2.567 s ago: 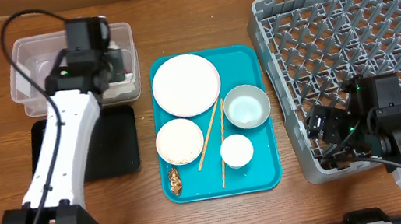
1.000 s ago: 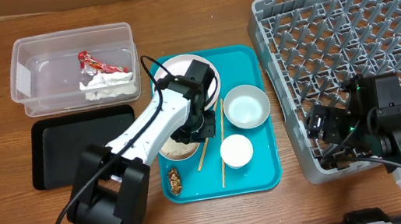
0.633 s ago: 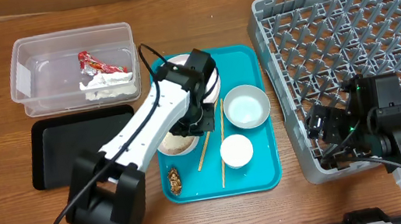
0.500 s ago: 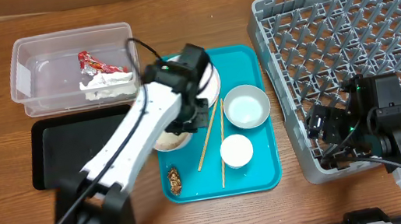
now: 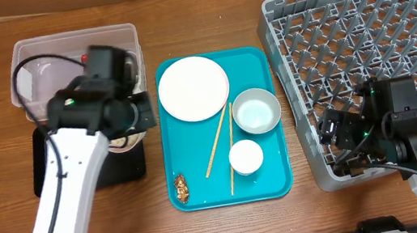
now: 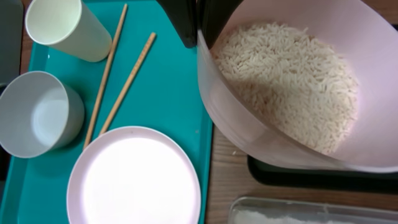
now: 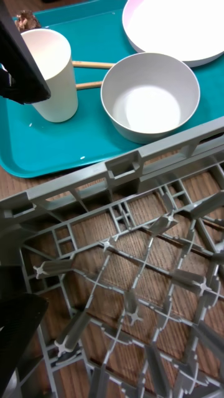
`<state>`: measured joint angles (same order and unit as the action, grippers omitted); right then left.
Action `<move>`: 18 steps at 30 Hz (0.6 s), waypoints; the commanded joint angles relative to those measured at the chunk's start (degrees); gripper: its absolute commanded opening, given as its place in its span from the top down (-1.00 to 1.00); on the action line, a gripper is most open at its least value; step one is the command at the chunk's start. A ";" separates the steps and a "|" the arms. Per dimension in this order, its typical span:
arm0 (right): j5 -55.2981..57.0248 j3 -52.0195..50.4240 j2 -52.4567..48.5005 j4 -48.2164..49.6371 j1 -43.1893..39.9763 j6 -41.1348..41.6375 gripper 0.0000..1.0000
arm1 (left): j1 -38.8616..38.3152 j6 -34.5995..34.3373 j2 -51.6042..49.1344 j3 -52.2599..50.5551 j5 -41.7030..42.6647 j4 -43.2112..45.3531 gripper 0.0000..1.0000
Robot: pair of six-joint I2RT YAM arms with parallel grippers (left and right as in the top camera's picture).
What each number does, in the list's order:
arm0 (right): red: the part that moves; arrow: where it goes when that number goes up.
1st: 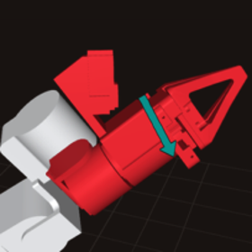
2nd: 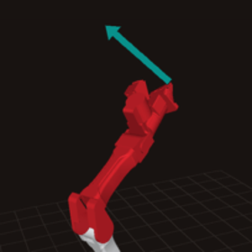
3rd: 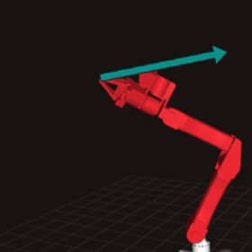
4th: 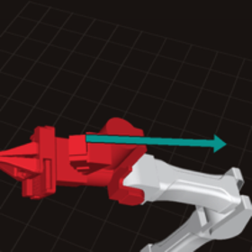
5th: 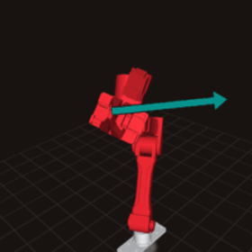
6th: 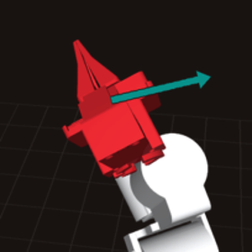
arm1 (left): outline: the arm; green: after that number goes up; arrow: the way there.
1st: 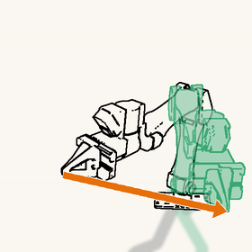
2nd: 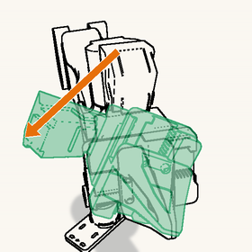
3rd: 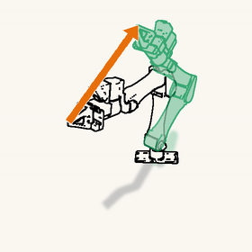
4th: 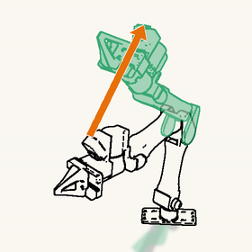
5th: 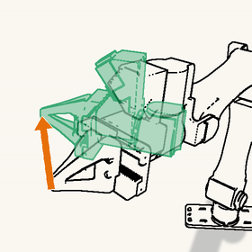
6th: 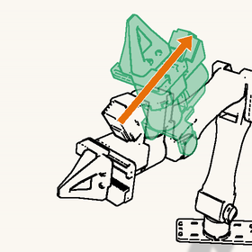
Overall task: Sort waste into correct bins and load items into the dishwasher
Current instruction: 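Tip the bowl over the black tray to pour out the rice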
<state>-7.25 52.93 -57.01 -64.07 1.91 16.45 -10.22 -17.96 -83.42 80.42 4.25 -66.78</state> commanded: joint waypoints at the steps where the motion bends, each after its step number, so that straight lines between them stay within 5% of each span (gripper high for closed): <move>1: 0.07 1.86 0.35 0.28 -0.17 -0.28 -1.00 | 6.67 7.98 0.28 -5.07 11.47 3.08 0.92; 10: 0.09 1.86 0.35 0.31 -0.17 -0.28 -1.00 | 26.75 20.83 0.26 -19.02 41.35 14.86 0.92; 18: 0.07 1.86 0.35 0.28 -0.17 -0.28 -1.00 | 38.93 35.95 0.26 -25.81 70.38 16.17 0.92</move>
<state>-7.25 52.95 -57.01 -64.07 1.89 16.45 25.41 7.70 -83.53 56.93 55.44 -50.61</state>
